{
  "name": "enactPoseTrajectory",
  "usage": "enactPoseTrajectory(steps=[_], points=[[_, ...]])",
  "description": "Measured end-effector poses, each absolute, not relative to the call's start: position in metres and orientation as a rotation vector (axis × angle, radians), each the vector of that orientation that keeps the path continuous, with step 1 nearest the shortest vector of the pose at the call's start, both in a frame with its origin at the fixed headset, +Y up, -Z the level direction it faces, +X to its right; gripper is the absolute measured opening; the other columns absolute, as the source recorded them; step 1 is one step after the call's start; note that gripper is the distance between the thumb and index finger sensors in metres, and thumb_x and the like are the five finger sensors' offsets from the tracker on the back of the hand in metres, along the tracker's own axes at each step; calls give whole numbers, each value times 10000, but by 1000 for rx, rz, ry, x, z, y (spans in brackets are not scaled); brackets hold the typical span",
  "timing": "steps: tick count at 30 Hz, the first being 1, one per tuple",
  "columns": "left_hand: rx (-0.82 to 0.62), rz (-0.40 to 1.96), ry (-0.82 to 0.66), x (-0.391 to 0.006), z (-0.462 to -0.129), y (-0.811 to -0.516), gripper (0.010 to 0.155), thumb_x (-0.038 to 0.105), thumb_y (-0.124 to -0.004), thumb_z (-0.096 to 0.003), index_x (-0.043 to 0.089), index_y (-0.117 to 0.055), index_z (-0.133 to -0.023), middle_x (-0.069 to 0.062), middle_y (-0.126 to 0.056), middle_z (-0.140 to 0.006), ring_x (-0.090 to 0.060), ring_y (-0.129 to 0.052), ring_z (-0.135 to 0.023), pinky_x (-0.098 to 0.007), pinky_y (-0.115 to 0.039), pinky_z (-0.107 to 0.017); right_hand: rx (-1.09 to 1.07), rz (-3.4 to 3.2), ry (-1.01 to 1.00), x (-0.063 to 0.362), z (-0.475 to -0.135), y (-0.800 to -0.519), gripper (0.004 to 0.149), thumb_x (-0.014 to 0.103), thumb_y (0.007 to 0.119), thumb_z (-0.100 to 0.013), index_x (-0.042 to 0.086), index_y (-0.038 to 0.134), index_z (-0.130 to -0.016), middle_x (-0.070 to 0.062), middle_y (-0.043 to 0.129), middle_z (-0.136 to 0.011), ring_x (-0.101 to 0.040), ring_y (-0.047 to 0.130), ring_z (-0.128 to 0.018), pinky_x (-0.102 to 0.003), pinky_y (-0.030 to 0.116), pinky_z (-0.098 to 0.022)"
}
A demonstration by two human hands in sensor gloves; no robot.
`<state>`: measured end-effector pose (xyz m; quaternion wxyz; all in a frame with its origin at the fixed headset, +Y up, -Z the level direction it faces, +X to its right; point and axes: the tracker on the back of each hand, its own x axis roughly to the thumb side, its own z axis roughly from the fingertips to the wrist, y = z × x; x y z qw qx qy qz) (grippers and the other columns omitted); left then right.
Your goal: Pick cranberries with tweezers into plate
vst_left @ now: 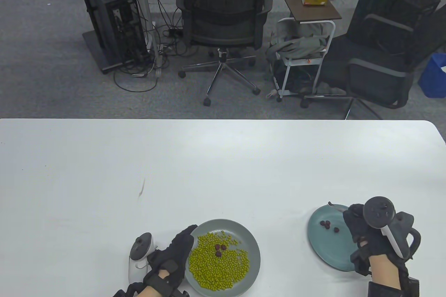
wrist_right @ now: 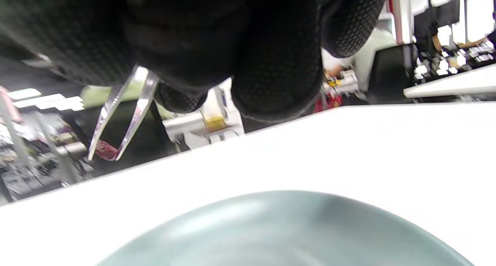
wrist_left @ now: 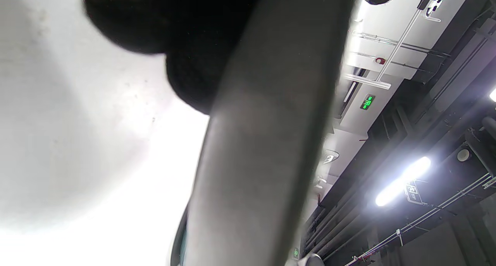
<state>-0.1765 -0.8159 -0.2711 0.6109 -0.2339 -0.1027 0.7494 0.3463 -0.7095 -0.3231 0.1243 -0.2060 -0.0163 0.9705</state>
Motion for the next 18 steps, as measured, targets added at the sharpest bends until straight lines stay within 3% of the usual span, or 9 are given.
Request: enactPoseTrajectory(steps=[10,18], points=[[-538,1730,-233,-177,-271,-816,614,499,-594,-525,218,-376,-1026,-64,-694,-924,-249,-1034,-449,-353,-884,-265,-736,2848,186,358,-332,-735,484,562,826,-299,283,940,-678,160,942,-404,-130,970,-489,-467,621,-680],[-541,1726,-234,-177,-271,-816,614,499,-595,-525,220,-376,-1026,-63,-694,-924,-249,-1034,-450,-353,-884,-265,-635,2793,-86,346,-327,-714,482,562,809,-320,294,912,-707,164,931,-436,-128,954,-519,-466,601,-695]])
